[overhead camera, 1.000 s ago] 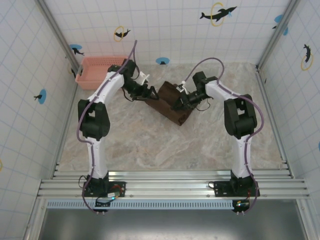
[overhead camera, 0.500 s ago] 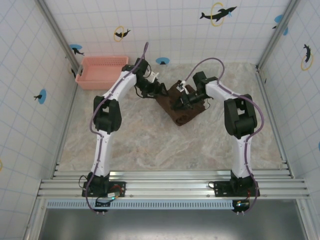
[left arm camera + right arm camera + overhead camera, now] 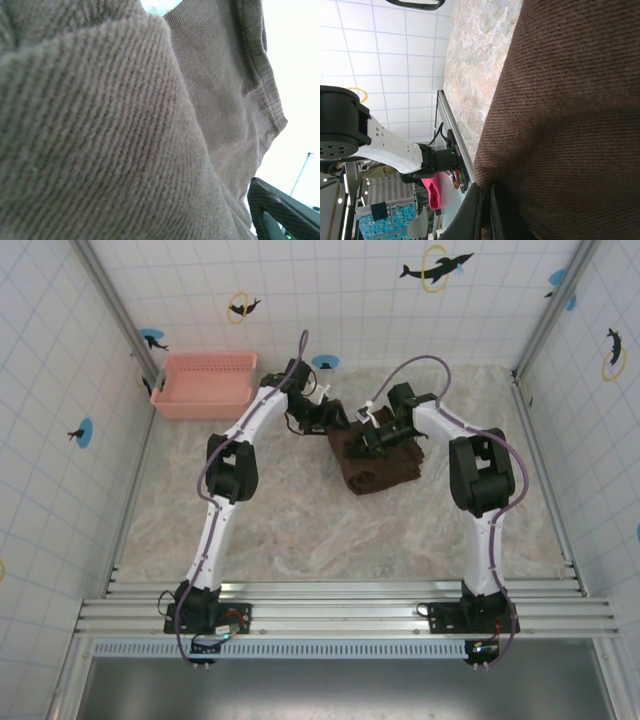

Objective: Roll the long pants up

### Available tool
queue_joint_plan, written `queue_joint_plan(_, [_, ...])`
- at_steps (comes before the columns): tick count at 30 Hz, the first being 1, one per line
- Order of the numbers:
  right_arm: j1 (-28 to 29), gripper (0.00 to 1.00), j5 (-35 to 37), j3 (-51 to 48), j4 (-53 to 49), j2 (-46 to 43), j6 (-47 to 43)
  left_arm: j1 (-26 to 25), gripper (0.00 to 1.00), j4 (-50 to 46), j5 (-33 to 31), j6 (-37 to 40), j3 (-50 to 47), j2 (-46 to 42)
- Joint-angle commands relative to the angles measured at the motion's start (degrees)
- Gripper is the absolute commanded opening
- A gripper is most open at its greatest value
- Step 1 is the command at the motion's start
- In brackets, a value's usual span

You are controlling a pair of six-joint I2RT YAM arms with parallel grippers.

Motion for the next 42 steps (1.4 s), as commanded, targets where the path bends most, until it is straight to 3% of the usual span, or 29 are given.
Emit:
queue_joint_plan(1, [-0.1,0.00,-3.7,0.9,-1.4,1.0,-1.7,0.0,0.78,-2.9,-2.5,2.7,-1.7,-1.6])
queue_joint_plan(4, [0.0,0.00,-3.6,1.1,-2.4,1.2,-2.7,0.4,0.79,-3.5,-4.0,3.0,-3.1,-2.8])
queue_joint_plan(5, [0.0,0.00,-3.7,1.1,-2.6,1.3,-2.9,0.5,0.83,-3.3,-4.0,2.6,-3.7,-3.1])
queue_joint_plan(6, [0.0,0.00,-3.9,1.0,-2.7,1.3,-3.1,0.8,0.97,-3.4,-4.7,0.9,-4.4,-3.2])
queue_joint_plan(8, [-0.1,0.00,-3.8,0.9,-3.0,1.2,-3.6,1.0,0.97,-4.0,-5.6,0.1,-4.9,-3.5])
queue_joint_plan(11, [-0.1,0.00,-3.5,0.9,-3.5,1.2,-4.3,1.0,0.97,-0.6,-2.1,1.1,-9.5,-6.2])
queue_joint_plan(16, [0.0,0.00,-3.4,1.0,-4.1,1.0,-5.0,2.3,0.97,24.4,5.3,-10.6,-32.0,-14.2])
queue_joint_plan(17, [0.0,0.00,-3.2,1.0,-4.2,0.9,-5.1,2.5,0.96,25.3,4.4,-10.8,-34.0,-15.3])
queue_joint_plan(18, [-0.1,0.00,-3.1,1.0,-4.3,0.8,-5.2,2.4,0.91,27.2,5.0,-11.2,-35.8,-16.8])
queue_joint_plan(19, [-0.1,0.00,-3.3,1.0,-4.4,0.8,-5.3,2.5,0.79,27.3,5.6,-11.5,-36.1,-16.4])
queue_joint_plan(20, [-0.1,0.00,-3.1,0.9,-4.5,0.7,-5.4,2.5,0.63,26.4,5.5,-10.9,-35.8,-16.1])
queue_joint_plan(21, [0.0,0.00,-3.1,0.8,-4.6,0.6,-5.4,2.4,0.39,25.8,5.0,-10.9,-35.6,-16.0])
queue_joint_plan(22, [0.0,0.00,-3.3,0.8,-4.6,0.6,-5.5,2.5,0.30,23.8,3.8,-10.2,-34.9,-15.7])
queue_joint_plan(24, [0.1,0.00,-2.9,0.8,-4.7,0.5,-5.5,2.4,0.34,21.2,2.4,-8.9,-33.2,-15.5])
queue_joint_plan(26, [0.2,0.00,-3.0,0.8,-4.8,0.4,-5.5,2.4,0.25,18.9,1.4,-7.9,-31.7,-15.8])
queue_joint_plan(28, [0.2,0.00,-2.7,0.9,-4.9,0.4,-5.7,2.6,0.01,15.1,-0.3,-6.9,-29.5,-15.9])
queue_joint_plan(32, [0.2,0.00,0.1,2.6,-7.5,-0.2,-7.5,2.9,0.00,2.5,-5.7,-2.1,-23.6,-15.9])
queue_joint_plan(34, [0.2,0.12,7.4,5.7,-12.4,-1.2,-10.8,3.2,0.00,-2.9,-9.7,0.0,-22.9,-17.4])
queue_joint_plan(39, [1.7,0.39,22.4,11.2,-19.1,-4.9,-14.3,3.4,0.00,-2.7,-14.5,-1.4,-30.5,-24.1])
queue_joint_plan(42, [6.0,0.44,31.7,11.5,-21.0,-8.3,-17.1,3.4,0.00,-4.4,-15.0,-1.4,-32.4,-24.8])
